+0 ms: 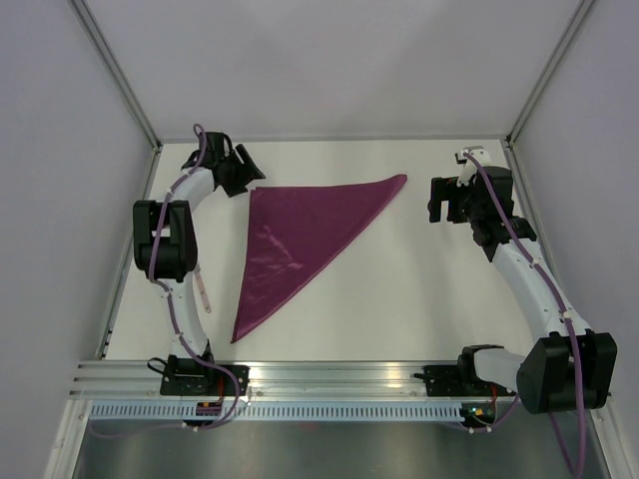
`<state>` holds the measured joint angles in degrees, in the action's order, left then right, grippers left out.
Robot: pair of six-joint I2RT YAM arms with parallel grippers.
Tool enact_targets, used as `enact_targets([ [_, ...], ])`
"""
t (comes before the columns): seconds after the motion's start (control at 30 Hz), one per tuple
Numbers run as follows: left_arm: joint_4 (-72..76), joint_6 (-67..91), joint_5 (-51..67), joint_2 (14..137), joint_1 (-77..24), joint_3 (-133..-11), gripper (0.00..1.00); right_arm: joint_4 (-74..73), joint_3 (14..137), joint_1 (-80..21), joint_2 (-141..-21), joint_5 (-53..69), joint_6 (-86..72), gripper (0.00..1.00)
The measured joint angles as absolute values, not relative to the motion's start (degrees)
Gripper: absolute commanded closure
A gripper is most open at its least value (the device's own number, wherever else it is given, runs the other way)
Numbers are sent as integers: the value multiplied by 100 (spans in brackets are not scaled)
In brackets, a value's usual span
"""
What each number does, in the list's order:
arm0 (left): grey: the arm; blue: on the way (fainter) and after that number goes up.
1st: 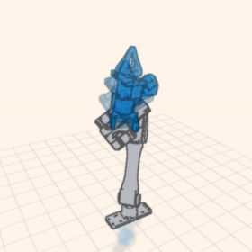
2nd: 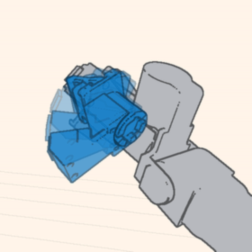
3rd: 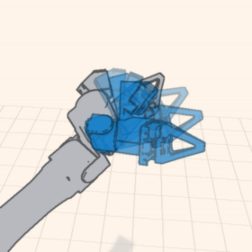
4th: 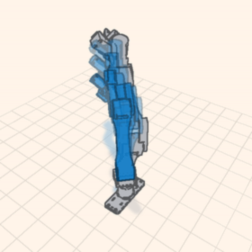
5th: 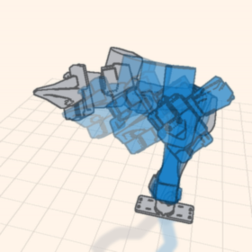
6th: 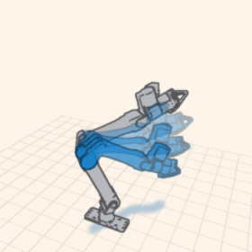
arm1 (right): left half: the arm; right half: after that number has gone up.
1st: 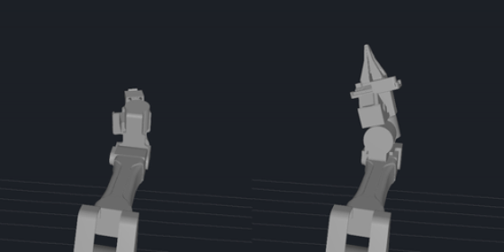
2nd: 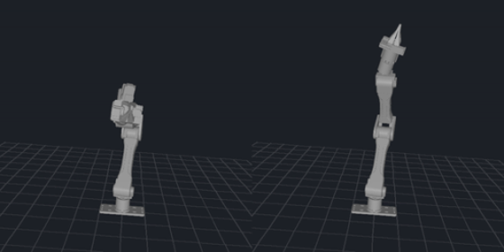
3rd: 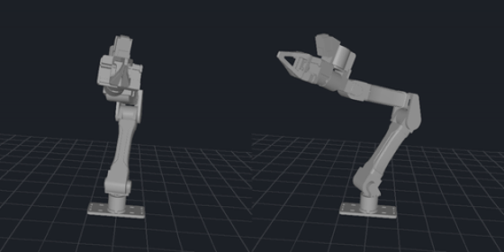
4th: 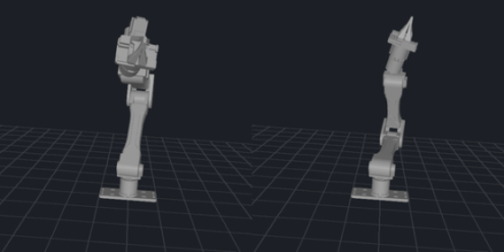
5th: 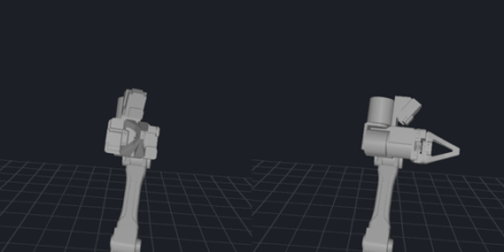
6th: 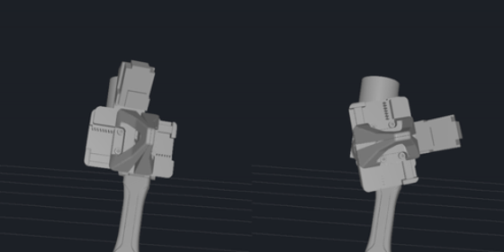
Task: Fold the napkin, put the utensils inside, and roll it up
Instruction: Fold the napkin at the center of the board, then pick up the knife at the center of the board.
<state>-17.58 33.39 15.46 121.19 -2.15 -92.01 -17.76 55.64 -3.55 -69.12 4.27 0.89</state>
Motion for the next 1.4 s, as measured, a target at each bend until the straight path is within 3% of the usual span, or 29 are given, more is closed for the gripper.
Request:
enact_targets([
  [0.17,-1865,3321,882,11434,-156,-8713,24,-1798,5564,-355,-6923,473,89,2],
  [0.63,-3286,4051,-1559,7673,-62,-5402,28,-1909,5564,-353,-7286,794,86,2],
  [0.93,-3872,4060,-1710,7590,773,-5072,36,-2036,5564,-353,-7404,982,84,2],
  [1.4,-3863,4112,-1199,8517,819,-4792,48,-2045,5564,-353,-7426,1052,84,2],
])
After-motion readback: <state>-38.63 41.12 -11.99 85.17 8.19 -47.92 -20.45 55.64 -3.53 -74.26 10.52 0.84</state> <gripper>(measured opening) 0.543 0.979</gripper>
